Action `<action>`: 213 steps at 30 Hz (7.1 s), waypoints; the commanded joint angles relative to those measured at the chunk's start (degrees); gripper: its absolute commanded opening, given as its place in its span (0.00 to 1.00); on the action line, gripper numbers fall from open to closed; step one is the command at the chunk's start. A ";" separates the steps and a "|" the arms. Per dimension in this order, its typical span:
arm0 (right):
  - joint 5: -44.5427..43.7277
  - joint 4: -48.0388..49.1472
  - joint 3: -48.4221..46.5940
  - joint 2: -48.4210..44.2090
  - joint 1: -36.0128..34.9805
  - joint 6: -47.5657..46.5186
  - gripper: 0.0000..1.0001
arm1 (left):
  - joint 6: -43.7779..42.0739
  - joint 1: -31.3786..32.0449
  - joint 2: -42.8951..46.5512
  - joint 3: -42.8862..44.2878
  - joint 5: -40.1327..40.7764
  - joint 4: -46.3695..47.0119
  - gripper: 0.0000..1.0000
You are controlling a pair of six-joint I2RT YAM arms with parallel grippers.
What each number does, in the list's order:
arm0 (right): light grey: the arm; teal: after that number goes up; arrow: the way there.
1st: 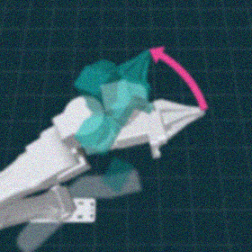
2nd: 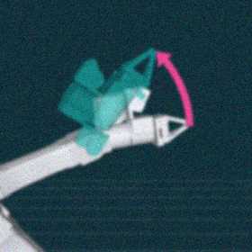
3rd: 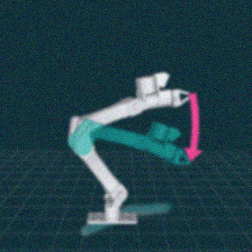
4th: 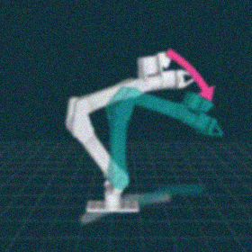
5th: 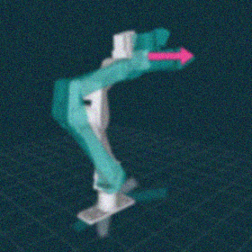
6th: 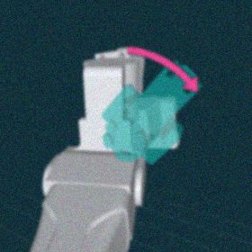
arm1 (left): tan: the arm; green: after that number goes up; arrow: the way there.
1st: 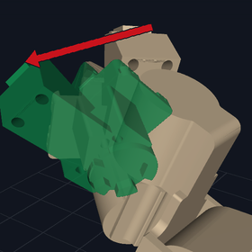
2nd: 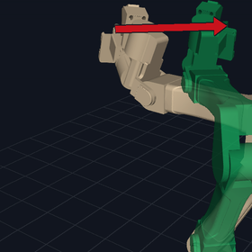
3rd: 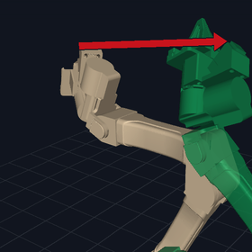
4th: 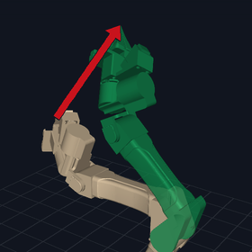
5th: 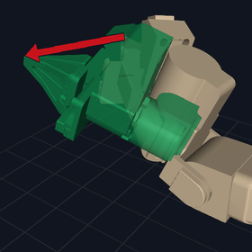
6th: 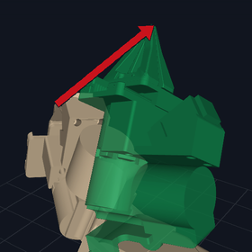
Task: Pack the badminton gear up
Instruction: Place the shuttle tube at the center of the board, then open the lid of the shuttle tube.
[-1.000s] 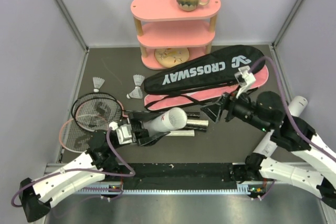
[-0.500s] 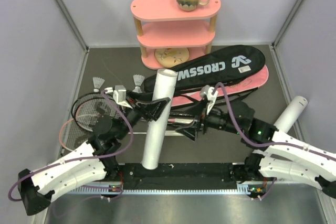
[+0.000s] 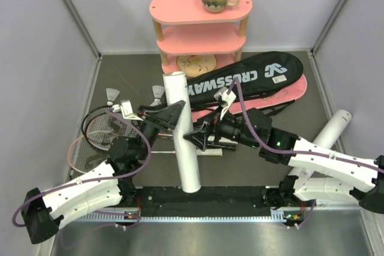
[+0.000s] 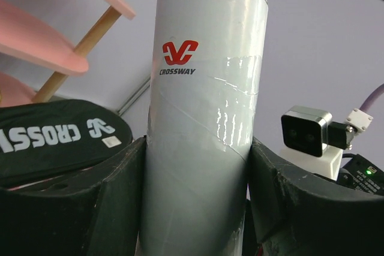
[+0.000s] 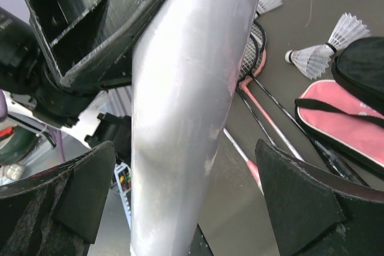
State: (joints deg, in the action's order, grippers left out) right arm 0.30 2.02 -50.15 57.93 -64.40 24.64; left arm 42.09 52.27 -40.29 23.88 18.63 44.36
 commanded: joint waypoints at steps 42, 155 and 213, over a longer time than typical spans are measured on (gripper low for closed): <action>-2.99 -46.67 -7.41 16.65 74.60 3.31 0.46 | -24.68 -0.06 17.62 10.31 -9.22 -50.07 0.98; 6.56 -11.52 13.06 -19.77 8.59 -41.34 0.30 | -1.13 -25.29 -2.61 17.53 -59.16 -37.33 0.50; 14.12 -3.61 13.68 -22.51 6.31 -46.79 0.27 | -16.95 -14.66 -9.98 26.04 -58.71 -57.36 0.08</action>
State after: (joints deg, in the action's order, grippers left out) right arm 14.39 -6.00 -32.36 35.46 -56.82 -21.58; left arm 28.49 36.77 -48.95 48.07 -39.40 -11.22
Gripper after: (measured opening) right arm 0.653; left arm 0.223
